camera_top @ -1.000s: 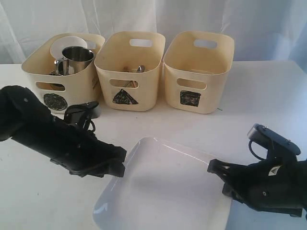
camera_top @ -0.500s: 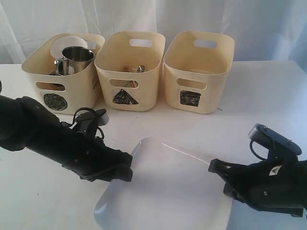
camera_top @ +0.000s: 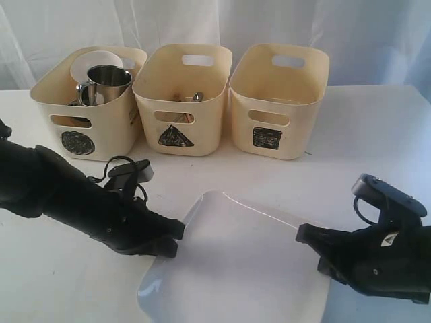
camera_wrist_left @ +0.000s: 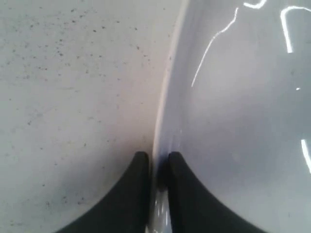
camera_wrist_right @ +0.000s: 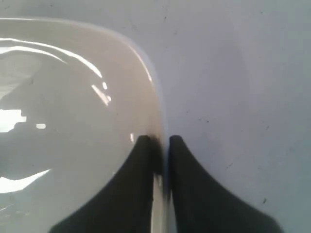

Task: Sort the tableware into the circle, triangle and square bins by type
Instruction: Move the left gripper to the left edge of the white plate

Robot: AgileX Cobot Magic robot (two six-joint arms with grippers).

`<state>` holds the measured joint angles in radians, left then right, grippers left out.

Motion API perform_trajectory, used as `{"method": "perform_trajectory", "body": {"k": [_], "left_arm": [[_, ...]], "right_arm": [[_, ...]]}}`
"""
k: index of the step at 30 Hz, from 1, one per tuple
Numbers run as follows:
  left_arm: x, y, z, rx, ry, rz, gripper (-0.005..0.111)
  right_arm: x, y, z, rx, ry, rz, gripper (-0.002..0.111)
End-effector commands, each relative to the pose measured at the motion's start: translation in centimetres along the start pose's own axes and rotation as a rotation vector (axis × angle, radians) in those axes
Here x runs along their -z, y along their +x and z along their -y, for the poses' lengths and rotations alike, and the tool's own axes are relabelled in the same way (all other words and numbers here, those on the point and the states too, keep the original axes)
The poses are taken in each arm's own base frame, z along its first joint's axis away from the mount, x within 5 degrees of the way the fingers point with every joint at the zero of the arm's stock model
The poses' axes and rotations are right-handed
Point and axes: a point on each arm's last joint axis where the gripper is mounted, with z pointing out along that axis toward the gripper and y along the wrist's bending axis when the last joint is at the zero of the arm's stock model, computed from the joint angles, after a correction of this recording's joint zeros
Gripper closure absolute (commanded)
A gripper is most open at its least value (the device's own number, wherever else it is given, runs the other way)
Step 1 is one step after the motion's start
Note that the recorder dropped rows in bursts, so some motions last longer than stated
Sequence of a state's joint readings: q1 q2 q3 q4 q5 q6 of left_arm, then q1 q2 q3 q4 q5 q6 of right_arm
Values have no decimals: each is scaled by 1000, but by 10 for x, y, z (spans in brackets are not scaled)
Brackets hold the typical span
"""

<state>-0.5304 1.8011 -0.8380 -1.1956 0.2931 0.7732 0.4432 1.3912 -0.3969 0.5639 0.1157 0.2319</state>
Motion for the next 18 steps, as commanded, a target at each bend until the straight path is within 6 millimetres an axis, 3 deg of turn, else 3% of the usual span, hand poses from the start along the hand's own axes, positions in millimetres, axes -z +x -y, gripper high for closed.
{"method": "perform_trajectory", "body": {"k": [1, 10, 18], "left_arm": [[-2, 2, 11, 47, 82, -12, 107], [-2, 2, 11, 47, 82, -13, 107], [-1, 0, 17, 30, 146, 5, 107]], "right_arm": [[1, 1, -1, 57, -2, -8, 108], [1, 3, 0, 64, 3, -31, 107], [1, 6, 0, 67, 10, -60, 77]]}}
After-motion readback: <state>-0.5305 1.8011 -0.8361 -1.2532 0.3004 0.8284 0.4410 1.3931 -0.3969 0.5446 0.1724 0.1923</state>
